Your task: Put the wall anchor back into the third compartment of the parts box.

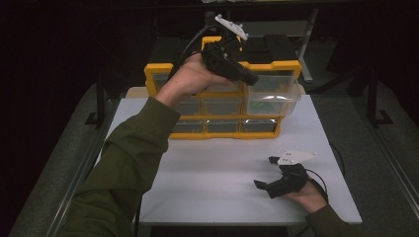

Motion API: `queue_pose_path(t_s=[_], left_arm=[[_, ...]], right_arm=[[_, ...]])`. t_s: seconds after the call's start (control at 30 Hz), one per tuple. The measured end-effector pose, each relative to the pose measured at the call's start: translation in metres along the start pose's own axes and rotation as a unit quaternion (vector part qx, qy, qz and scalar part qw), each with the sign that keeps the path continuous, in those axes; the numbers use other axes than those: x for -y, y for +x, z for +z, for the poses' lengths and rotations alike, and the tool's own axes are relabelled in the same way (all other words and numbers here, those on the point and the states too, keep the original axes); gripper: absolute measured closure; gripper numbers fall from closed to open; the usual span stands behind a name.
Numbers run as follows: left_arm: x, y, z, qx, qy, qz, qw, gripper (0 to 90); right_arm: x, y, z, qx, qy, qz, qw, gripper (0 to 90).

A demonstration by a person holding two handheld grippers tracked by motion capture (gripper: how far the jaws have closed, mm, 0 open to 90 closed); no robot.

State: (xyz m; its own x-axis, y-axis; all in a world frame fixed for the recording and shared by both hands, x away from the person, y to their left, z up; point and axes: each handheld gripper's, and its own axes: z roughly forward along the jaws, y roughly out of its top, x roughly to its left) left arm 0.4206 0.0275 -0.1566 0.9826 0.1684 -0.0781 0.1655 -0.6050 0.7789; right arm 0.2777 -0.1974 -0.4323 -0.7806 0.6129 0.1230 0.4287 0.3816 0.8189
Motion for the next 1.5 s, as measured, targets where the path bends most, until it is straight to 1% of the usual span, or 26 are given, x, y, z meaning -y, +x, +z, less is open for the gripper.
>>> queue_pose_path(t_s=[0.07,0.13,0.17,0.3,0.37,0.4,0.43,0.5,0.63,0.67,0.73,0.77,0.83,0.97,1.03,1.1,1.13,1.17,1.2,1.4,1.43,1.47,1.5], left_arm=[[-0.002,0.002,0.005,0.001,0.001,-0.004,1.0,85.1],[-0.003,0.003,0.011,0.001,0.006,-0.004,1.0,85.1],[-0.003,0.003,0.014,0.002,0.007,-0.008,0.9999,85.1],[-0.004,0.007,0.024,0.0,0.013,-0.01,0.9999,85.0],[-0.003,0.009,0.03,0.0,0.02,-0.011,0.9997,84.8],[-0.003,0.009,0.032,-0.002,0.028,-0.009,0.9996,84.8],[-0.003,0.009,0.034,-0.006,0.032,-0.008,0.9994,84.7],[-0.002,0.01,0.036,-0.003,0.027,-0.01,0.9996,83.6],[-0.003,0.011,0.032,-0.004,0.018,-0.01,0.9998,77.0],[-0.002,0.011,0.028,-0.005,0.01,-0.013,0.9999,77.0],[-0.002,0.011,0.022,-0.006,0.006,-0.014,0.9999,74.4],[-0.002,0.011,0.022,-0.006,0.006,-0.014,0.9999,73.6],[0.001,0.01,0.011,-0.01,0.002,-0.016,0.9998,71.9],[0.006,0.009,-0.004,-0.011,-0.008,-0.015,0.9998,68.3],[0.008,0.006,-0.011,-0.011,-0.011,-0.02,0.9997,65.8],[0.012,0.005,-0.018,-0.012,-0.014,-0.02,0.9996,62.7],[0.015,0.004,-0.02,-0.015,-0.014,-0.021,0.9996,61.3],[0.015,0.004,-0.02,-0.015,-0.014,-0.021,0.9996,59.7],[0.021,0.003,-0.026,-0.024,-0.013,-0.023,0.9994,57.1],[0.039,0.002,-0.035,-0.033,-0.013,-0.031,0.9989,47.5],[0.039,0.002,-0.035,-0.033,-0.013,-0.031,0.9989,46.4],[0.045,0.003,-0.037,-0.036,-0.014,-0.035,0.9986,46.4],[0.049,0.003,-0.037,-0.035,-0.017,-0.036,0.9986,43.4]], right_arm=[[0.0,0.0,0.0,0.0,0.0,0.0,1.0,0.0],[0.0,0.0,0.0,0.0,0.0,0.0,1.0,0.0],[0.0,0.0,0.0,-0.001,0.0,-0.001,1.0,0.0],[0.001,0.0,-0.001,-0.002,-0.002,0.0,1.0,0.0],[0.001,-0.001,-0.001,-0.001,-0.003,0.001,1.0,0.0],[0.0,-0.001,-0.001,-0.002,-0.003,0.0,1.0,0.0],[0.001,-0.001,-0.001,-0.002,-0.003,0.001,1.0,0.0],[0.001,0.0,-0.001,-0.003,-0.002,0.001,1.0,0.0],[0.001,-0.001,-0.001,-0.002,-0.003,0.001,1.0,0.0],[0.001,-0.001,-0.001,-0.002,-0.002,0.002,1.0,0.0],[0.001,-0.001,-0.001,-0.003,-0.003,0.001,1.0,0.0],[0.001,-0.001,-0.001,-0.003,-0.003,0.001,1.0,0.0],[0.001,-0.001,-0.001,-0.003,-0.002,0.001,1.0,0.0],[0.001,-0.001,0.0,-0.002,-0.002,0.002,1.0,0.0],[0.001,-0.001,0.0,-0.002,-0.002,0.001,1.0,0.0],[0.0,-0.001,0.0,-0.001,-0.002,0.002,1.0,0.0],[0.0,-0.001,0.0,-0.001,-0.002,0.002,1.0,0.0],[0.0,-0.001,0.0,-0.001,-0.002,0.002,1.0,0.0],[0.0,0.0,0.0,-0.001,0.002,0.003,1.0,0.0],[0.0,0.0,0.001,-0.001,0.002,0.003,1.0,0.0],[0.0,0.0,0.001,-0.001,0.002,0.003,1.0,0.0],[0.0,0.0,0.001,0.0,0.003,0.004,1.0,0.0],[0.0,-0.001,0.001,0.0,0.002,0.004,1.0,0.0]])
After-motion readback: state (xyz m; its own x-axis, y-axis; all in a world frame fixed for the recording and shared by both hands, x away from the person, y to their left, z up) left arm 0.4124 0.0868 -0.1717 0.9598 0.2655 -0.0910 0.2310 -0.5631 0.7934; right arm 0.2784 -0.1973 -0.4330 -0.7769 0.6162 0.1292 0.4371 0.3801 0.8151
